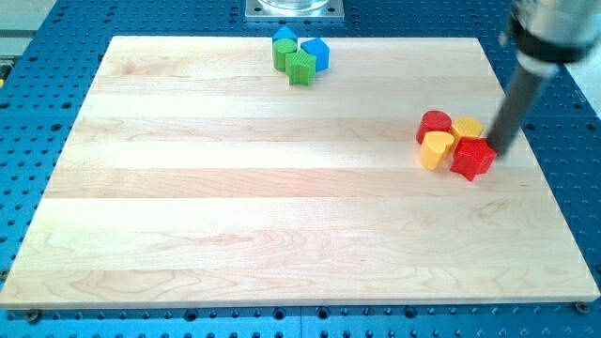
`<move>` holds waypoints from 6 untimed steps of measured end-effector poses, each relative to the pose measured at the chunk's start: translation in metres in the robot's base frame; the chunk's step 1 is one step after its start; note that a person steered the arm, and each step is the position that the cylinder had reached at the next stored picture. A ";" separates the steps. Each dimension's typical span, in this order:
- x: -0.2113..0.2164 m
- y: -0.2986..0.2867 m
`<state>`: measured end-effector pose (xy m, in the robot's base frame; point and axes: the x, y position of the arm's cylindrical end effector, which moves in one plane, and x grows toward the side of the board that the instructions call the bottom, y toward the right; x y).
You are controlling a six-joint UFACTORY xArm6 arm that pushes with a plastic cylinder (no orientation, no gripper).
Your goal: Slide the red star into the yellow heart
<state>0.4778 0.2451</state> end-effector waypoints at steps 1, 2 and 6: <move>0.042 -0.001; 0.014 -0.012; 0.001 -0.016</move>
